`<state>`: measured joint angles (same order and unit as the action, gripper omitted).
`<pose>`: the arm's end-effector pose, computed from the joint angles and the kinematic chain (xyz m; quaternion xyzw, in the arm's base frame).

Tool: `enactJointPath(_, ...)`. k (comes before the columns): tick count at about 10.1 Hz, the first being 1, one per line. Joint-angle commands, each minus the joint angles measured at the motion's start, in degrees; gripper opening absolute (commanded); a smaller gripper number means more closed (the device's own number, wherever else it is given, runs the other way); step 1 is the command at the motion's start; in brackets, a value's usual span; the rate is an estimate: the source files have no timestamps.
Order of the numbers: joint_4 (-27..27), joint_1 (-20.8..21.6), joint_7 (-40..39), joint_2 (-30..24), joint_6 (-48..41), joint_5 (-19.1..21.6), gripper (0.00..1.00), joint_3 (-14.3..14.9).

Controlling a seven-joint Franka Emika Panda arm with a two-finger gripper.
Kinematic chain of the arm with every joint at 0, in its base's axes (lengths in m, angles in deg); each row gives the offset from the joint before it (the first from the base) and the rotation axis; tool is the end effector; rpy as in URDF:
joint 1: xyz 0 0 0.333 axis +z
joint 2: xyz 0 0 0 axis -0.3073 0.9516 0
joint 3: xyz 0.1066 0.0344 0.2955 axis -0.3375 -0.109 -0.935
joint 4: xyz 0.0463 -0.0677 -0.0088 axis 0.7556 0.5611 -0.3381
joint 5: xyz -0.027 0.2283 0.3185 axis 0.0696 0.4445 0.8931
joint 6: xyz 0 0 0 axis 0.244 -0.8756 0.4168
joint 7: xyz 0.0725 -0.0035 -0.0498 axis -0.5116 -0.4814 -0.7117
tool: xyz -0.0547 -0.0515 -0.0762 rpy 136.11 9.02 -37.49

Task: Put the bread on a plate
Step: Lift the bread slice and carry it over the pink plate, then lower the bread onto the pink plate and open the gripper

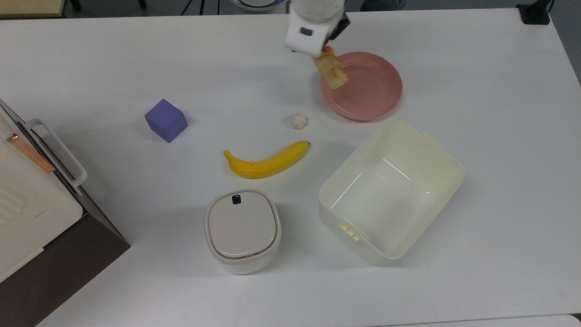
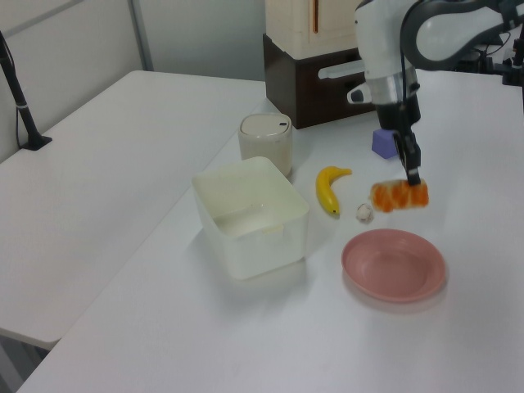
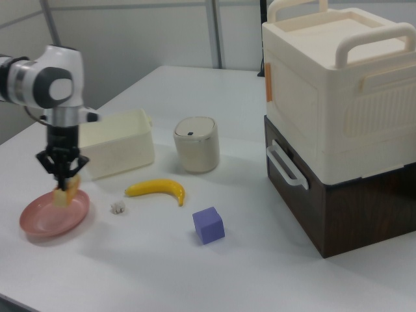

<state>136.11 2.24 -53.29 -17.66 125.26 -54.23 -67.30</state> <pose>0.5149 0.1542 0.4344 -0.9632 -0.2136 0.1468 0.0714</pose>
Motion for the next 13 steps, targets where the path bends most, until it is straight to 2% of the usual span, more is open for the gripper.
enactJointPath(1,0.69,7.61,6.24,-0.39,-0.77,3.91,0.00,0.84)
enactJointPath(3,0.60,10.17,8.71,0.84,-0.15,5.86,0.00,0.84)
enactJointPath(5,0.69,11.49,11.60,2.94,5.01,7.10,0.00,0.84)
enactJointPath(7,0.69,11.67,13.81,5.49,9.33,7.10,0.00,0.84)
enactJointPath(10,0.78,11.32,13.64,6.64,10.57,7.10,0.00,0.93)
enactJointPath(11,0.78,11.06,13.55,6.99,10.92,7.10,0.09,0.84)
enactJointPath(12,0.86,10.88,13.55,7.00,10.49,7.10,0.48,0.93)
enactJointPath(13,0.95,10.45,13.73,6.82,9.96,6.58,0.99,1.36)
